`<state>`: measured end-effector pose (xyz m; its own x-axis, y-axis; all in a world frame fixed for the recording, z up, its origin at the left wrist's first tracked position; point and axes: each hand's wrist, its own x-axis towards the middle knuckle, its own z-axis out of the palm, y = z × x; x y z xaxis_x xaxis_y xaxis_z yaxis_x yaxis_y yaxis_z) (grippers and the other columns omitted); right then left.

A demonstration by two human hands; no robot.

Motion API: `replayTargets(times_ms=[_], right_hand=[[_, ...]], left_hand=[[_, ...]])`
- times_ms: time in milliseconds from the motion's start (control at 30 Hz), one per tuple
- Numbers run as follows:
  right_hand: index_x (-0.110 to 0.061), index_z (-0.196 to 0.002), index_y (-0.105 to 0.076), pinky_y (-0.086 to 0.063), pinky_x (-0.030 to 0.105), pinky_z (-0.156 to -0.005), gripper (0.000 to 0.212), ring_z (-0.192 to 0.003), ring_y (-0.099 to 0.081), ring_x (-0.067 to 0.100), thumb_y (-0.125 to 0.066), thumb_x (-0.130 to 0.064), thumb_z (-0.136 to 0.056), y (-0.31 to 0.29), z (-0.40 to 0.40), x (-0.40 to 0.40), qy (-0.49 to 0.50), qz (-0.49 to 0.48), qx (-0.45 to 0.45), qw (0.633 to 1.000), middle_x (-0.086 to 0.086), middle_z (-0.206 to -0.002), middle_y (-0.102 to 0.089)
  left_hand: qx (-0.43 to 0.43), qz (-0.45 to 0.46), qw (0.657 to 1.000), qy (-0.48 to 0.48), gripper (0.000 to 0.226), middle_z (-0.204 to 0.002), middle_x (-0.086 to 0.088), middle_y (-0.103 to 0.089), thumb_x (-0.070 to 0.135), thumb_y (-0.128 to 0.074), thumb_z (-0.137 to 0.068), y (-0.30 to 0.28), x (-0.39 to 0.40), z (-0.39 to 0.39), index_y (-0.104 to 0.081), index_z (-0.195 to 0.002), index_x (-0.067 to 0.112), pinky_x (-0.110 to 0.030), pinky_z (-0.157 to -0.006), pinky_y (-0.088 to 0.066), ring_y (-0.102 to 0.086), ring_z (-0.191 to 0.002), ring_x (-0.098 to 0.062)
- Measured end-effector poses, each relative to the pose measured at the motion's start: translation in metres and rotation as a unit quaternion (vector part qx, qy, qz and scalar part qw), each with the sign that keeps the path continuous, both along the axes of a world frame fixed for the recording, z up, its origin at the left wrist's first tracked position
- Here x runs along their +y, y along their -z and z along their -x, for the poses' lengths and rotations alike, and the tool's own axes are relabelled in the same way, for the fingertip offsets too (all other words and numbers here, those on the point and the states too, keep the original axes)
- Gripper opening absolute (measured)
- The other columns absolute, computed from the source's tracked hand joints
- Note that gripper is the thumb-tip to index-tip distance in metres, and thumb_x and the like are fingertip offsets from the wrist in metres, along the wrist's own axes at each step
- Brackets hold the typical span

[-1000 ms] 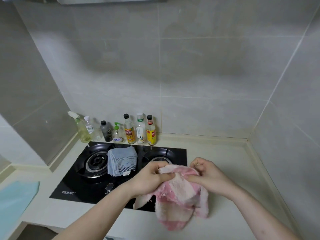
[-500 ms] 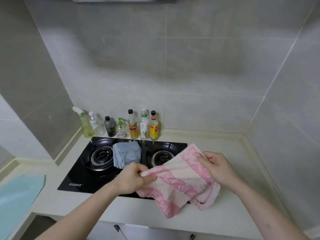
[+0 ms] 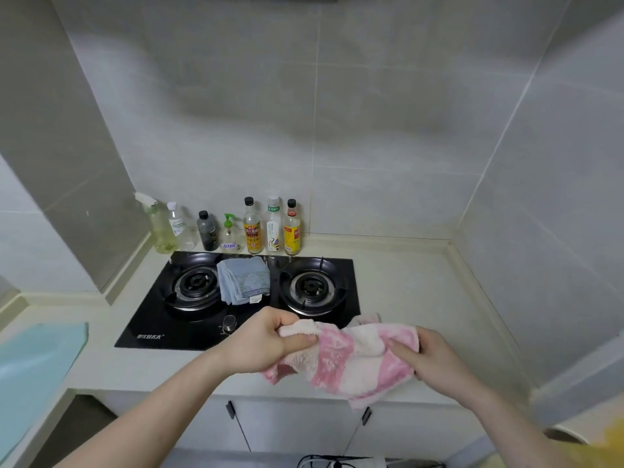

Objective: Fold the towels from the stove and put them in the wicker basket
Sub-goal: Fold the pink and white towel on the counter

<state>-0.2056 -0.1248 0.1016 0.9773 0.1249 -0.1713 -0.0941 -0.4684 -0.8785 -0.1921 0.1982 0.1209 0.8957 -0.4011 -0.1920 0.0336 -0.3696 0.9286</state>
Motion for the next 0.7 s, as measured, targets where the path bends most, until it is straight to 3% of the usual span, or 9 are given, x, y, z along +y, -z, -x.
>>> replayTargets(times_ms=[100, 167, 300, 500, 633, 700], right_hand=[[-0.022, -0.093, -0.078, -0.057, 0.035, -0.080, 0.021, -0.089, -0.074, 0.007, -0.063, -0.035, -0.099, -0.007, 0.013, -0.002, 0.016, 0.019, 0.008, 1.000, -0.006, -0.091, -0.080], [-0.017, -0.090, -0.078, -0.057, 0.034, -0.077, 0.028, -0.088, -0.075, 0.012, -0.060, -0.035, -0.101, -0.016, 0.016, -0.007, 0.035, 0.009, 0.001, 0.999, -0.001, -0.088, -0.080], [-0.014, -0.086, -0.078, -0.052, 0.017, -0.063, 0.030, -0.079, -0.076, 0.014, -0.058, -0.030, -0.102, -0.036, 0.013, -0.015, 0.060, -0.022, -0.004, 0.998, 0.001, -0.084, -0.080], [-0.004, -0.087, -0.074, -0.049, 0.030, -0.073, 0.045, -0.075, -0.070, 0.010, -0.064, -0.047, -0.095, -0.047, -0.036, -0.035, 0.083, 0.009, -0.061, 0.995, 0.010, -0.088, -0.078], [-0.006, -0.088, -0.077, -0.048, 0.028, -0.073, 0.033, -0.078, -0.066, 0.011, -0.064, -0.034, -0.099, -0.062, -0.084, -0.056, 0.114, 0.016, -0.085, 0.990, 0.003, -0.087, -0.079], [-0.006, -0.087, -0.076, -0.047, 0.029, -0.072, 0.038, -0.076, -0.066, 0.013, -0.064, -0.040, -0.098, -0.073, -0.111, -0.068, 0.116, 0.045, -0.098, 0.987, 0.006, -0.085, -0.078]], left_hand=[[0.013, -0.026, 0.999, 0.041, 0.067, -0.066, -0.018, -0.030, 0.051, -0.082, -0.083, -0.007, 0.002, 0.003, -0.043, -0.071, -0.002, -0.036, -0.054, -0.022, -0.027, -0.060, -0.036], [0.015, -0.034, 0.997, 0.064, 0.066, -0.067, -0.016, -0.026, 0.050, -0.082, -0.083, -0.012, 0.005, 0.000, -0.038, -0.067, 0.004, -0.035, -0.054, -0.019, -0.024, -0.060, -0.033], [0.028, -0.046, 0.995, 0.085, 0.059, -0.069, -0.005, -0.041, 0.053, -0.084, -0.080, -0.020, 0.012, -0.014, -0.051, -0.069, 0.005, -0.029, -0.058, -0.029, -0.039, -0.064, -0.020], [-0.047, -0.143, 0.988, 0.046, 0.046, -0.068, 0.005, -0.063, 0.048, -0.081, -0.084, -0.046, 0.007, -0.057, -0.064, -0.074, 0.006, -0.026, -0.063, -0.048, -0.062, -0.065, -0.009], [-0.095, -0.200, 0.975, -0.010, 0.050, -0.066, 0.004, -0.062, 0.050, -0.079, -0.085, -0.061, -0.006, -0.100, -0.061, -0.069, 0.006, -0.027, -0.065, -0.048, -0.061, -0.064, -0.010], [-0.116, -0.199, 0.972, -0.042, 0.041, -0.066, 0.007, -0.065, 0.047, -0.079, -0.086, -0.074, -0.021, -0.119, -0.063, -0.064, 0.016, -0.022, -0.064, -0.046, -0.063, -0.065, -0.007]])
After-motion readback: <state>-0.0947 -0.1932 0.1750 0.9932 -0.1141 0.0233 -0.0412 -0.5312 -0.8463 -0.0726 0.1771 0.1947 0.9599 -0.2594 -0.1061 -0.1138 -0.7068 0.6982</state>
